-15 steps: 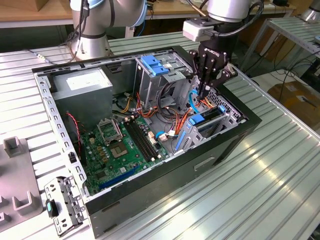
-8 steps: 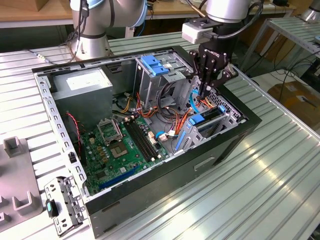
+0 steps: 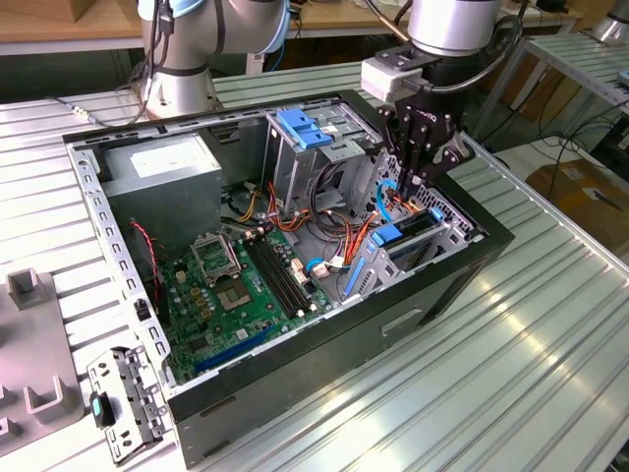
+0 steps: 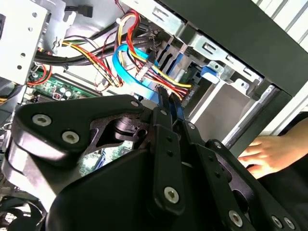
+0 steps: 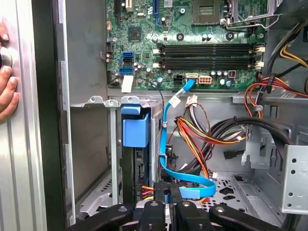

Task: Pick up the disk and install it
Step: 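Insert the second disk wire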

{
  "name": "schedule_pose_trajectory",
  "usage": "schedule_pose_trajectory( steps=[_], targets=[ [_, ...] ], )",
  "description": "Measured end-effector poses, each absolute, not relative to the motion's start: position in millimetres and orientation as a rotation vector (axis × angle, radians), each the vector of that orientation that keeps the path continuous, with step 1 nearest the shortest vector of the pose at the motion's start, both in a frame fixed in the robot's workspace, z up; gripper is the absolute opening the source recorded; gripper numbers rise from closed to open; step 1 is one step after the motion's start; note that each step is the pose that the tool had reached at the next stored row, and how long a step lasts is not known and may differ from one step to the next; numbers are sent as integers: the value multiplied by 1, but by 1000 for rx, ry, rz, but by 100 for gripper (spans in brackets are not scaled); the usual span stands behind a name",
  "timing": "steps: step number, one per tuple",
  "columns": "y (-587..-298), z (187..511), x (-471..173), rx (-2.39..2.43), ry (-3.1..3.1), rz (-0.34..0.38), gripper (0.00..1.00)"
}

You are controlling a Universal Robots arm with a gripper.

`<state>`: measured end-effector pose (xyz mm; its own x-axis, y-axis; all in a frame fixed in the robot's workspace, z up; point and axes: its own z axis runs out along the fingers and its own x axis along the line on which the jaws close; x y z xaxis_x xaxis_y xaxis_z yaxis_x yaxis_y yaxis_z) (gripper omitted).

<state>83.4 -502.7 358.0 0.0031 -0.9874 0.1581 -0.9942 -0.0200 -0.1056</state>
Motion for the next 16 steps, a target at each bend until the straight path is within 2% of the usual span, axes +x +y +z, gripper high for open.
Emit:
schedule_pose_trajectory(
  steps=[16],
  targets=[
    [-517,354,71,2242,-2191,303,16]
  ],
)
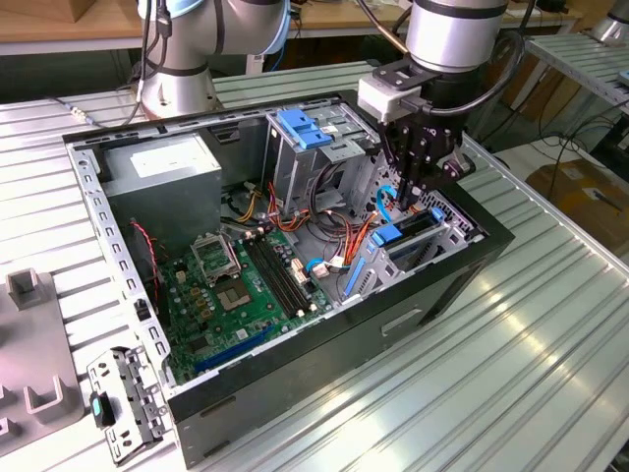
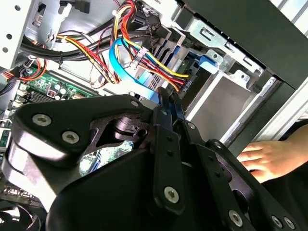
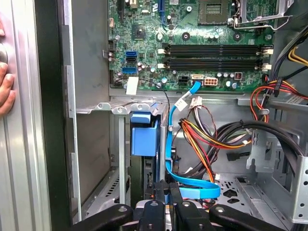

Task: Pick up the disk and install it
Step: 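Insert the second disk wire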

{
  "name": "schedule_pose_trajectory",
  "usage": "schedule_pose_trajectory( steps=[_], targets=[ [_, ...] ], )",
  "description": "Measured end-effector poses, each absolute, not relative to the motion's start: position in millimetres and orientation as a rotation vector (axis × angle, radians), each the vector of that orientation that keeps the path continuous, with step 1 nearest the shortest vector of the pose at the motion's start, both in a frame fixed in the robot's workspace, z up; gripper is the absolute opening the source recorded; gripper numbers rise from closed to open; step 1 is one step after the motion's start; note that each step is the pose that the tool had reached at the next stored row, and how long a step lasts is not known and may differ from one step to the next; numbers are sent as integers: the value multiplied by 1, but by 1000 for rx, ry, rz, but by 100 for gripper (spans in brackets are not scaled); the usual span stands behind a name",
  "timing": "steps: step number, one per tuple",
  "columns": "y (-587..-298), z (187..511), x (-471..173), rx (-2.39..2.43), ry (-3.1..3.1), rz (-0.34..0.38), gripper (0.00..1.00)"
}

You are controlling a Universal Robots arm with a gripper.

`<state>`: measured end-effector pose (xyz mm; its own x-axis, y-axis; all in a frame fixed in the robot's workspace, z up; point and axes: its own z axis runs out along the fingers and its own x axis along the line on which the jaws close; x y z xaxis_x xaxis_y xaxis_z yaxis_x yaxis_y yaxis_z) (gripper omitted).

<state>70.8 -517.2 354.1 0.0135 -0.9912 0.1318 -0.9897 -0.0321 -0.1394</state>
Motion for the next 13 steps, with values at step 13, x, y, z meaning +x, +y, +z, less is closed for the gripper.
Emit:
schedule_pose_trajectory(
  steps=[13],
  targets=[
    [-517,354,70,-2231,2180,-302,16]
  ],
)
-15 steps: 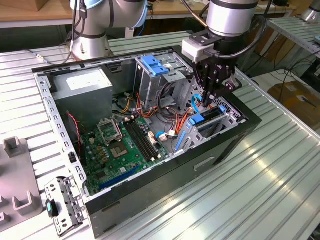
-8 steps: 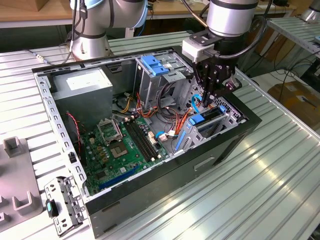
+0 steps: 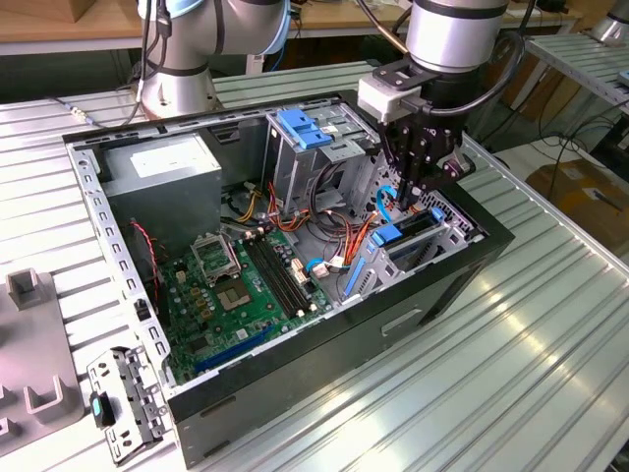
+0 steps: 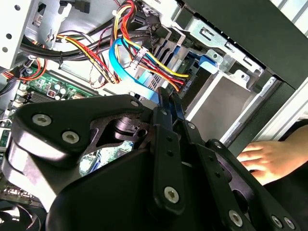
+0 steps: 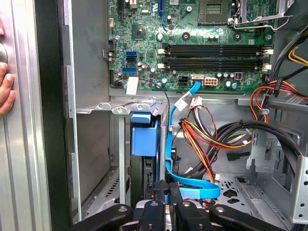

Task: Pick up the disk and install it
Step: 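Insert the second disk wire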

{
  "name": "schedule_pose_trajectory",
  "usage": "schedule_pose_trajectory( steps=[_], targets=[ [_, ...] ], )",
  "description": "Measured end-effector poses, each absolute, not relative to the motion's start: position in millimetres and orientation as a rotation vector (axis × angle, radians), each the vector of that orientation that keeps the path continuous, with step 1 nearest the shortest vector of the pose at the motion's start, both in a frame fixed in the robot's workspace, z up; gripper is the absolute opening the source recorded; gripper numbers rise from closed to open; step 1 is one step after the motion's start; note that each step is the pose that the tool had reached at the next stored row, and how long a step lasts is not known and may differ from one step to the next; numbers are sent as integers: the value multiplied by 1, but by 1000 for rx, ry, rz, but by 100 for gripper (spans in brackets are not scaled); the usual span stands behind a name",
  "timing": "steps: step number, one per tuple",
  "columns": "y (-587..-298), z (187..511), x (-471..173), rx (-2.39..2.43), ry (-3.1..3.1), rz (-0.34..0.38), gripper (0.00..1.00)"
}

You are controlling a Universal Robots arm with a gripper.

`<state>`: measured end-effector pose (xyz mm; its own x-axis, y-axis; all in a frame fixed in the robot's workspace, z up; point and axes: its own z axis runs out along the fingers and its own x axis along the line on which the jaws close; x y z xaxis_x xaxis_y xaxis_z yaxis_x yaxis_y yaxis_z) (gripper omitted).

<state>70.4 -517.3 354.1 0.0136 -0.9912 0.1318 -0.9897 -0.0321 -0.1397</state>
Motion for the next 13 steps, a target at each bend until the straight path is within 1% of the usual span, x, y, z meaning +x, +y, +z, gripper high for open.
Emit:
schedule_pose_trajectory(
  steps=[6,8,9,12,13],
  targets=[
    [-518,354,64,-2222,2173,-307,16],
    [-520,354,64,-2213,2166,-299,16],
    [-521,354,63,-2206,2162,-289,16],
    [-535,353,63,-2165,2134,-208,16],
    [-540,353,63,-2159,2131,-197,16]
  ],
)
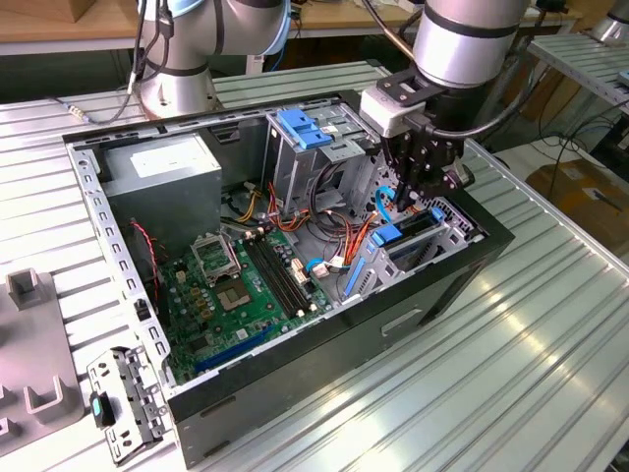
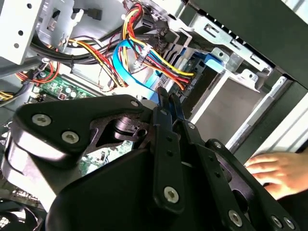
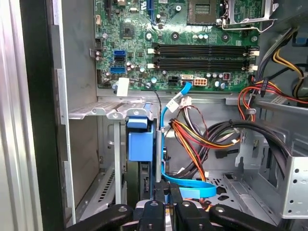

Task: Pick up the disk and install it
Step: 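Insert the second disk wire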

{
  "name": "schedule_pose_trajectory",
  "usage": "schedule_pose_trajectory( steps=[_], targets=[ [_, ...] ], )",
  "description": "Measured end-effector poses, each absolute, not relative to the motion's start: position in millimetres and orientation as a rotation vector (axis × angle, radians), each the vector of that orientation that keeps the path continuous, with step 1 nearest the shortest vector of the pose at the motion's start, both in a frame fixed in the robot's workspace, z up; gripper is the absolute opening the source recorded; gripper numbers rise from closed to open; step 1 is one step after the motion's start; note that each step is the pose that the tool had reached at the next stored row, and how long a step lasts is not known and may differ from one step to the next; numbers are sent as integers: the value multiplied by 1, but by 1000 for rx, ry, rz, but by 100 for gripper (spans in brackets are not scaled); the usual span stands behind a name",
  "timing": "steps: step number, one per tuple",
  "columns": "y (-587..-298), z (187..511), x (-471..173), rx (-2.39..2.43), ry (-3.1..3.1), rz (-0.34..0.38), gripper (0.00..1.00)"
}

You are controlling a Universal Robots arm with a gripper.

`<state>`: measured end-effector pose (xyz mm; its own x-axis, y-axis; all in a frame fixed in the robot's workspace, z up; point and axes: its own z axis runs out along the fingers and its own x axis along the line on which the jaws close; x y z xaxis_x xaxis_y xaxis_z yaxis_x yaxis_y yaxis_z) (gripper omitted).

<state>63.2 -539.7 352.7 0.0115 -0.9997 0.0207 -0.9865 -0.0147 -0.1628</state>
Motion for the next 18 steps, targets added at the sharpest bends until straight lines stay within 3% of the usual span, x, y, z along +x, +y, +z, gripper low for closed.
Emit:
schedule_pose_trajectory(
  steps=[18],
  targets=[
    [-563,350,67,-2122,2107,-129,16]
  ],
)
